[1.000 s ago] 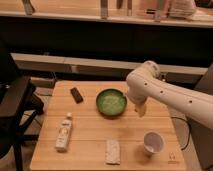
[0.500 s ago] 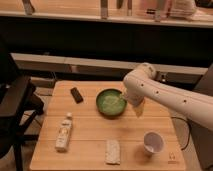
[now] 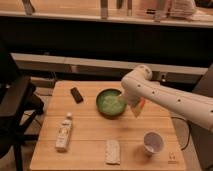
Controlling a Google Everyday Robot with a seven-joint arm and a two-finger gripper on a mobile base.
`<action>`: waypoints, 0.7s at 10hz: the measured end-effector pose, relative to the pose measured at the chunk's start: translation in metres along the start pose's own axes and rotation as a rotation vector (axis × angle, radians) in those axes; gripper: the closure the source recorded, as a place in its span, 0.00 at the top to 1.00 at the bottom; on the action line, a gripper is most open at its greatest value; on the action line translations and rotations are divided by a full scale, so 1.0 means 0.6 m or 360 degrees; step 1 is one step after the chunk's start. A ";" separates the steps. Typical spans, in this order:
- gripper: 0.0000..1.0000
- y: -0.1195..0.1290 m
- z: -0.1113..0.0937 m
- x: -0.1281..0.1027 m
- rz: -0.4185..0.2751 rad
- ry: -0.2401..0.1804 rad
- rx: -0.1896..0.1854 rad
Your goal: Drag the ceramic bowl in a circle
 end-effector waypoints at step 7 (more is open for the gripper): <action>0.80 0.003 0.044 0.007 -0.0028 -0.0044 -0.0021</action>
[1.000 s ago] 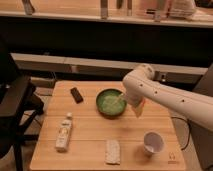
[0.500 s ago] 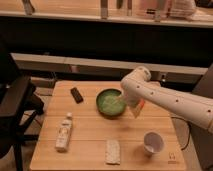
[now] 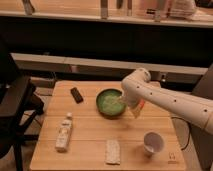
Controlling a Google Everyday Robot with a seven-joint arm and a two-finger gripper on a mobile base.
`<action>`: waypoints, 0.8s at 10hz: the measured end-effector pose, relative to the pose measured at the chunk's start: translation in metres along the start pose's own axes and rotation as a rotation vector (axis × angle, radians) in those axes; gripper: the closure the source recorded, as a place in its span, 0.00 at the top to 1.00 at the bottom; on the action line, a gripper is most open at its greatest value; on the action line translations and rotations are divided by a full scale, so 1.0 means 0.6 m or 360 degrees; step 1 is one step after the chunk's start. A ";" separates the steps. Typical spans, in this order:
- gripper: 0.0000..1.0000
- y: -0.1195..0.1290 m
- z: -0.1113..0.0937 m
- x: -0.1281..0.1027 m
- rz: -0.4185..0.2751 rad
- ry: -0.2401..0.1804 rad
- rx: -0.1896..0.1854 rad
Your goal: Drag the ceramic bowl in a circle
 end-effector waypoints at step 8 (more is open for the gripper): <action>0.80 0.002 0.034 0.004 -0.0016 -0.0048 -0.0020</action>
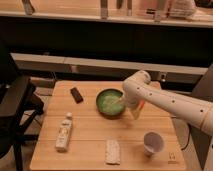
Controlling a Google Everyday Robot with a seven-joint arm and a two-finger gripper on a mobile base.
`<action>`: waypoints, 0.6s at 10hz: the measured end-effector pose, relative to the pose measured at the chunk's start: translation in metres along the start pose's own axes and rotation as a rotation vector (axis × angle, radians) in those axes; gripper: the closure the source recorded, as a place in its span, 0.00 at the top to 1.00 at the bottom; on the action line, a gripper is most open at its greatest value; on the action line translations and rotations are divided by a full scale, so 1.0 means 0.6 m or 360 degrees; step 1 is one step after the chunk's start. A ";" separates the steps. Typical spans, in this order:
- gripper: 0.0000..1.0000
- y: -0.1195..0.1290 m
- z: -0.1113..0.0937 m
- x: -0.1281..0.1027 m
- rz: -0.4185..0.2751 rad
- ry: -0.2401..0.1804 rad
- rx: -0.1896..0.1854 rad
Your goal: Drag the ceramic bowl in a circle
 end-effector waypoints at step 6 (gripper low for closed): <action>0.80 0.005 0.016 -0.001 -0.0010 -0.0031 -0.0011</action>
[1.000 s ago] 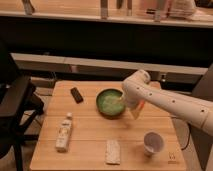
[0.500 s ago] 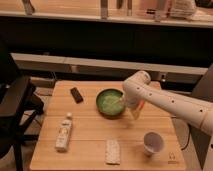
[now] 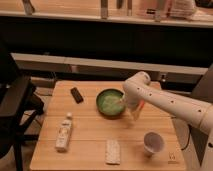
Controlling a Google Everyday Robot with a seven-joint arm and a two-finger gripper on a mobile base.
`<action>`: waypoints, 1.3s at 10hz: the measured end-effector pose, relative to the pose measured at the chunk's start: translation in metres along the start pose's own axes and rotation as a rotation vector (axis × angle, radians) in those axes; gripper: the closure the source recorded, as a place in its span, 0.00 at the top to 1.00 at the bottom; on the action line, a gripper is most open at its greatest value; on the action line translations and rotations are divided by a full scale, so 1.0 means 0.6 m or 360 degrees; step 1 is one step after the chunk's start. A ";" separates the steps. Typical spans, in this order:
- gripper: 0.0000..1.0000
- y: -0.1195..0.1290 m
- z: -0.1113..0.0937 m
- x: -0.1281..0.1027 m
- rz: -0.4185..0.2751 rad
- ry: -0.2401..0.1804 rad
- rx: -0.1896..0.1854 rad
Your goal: Drag the ceramic bowl in a circle
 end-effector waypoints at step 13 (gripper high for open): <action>0.80 0.012 0.030 -0.007 -0.0037 -0.0054 -0.0045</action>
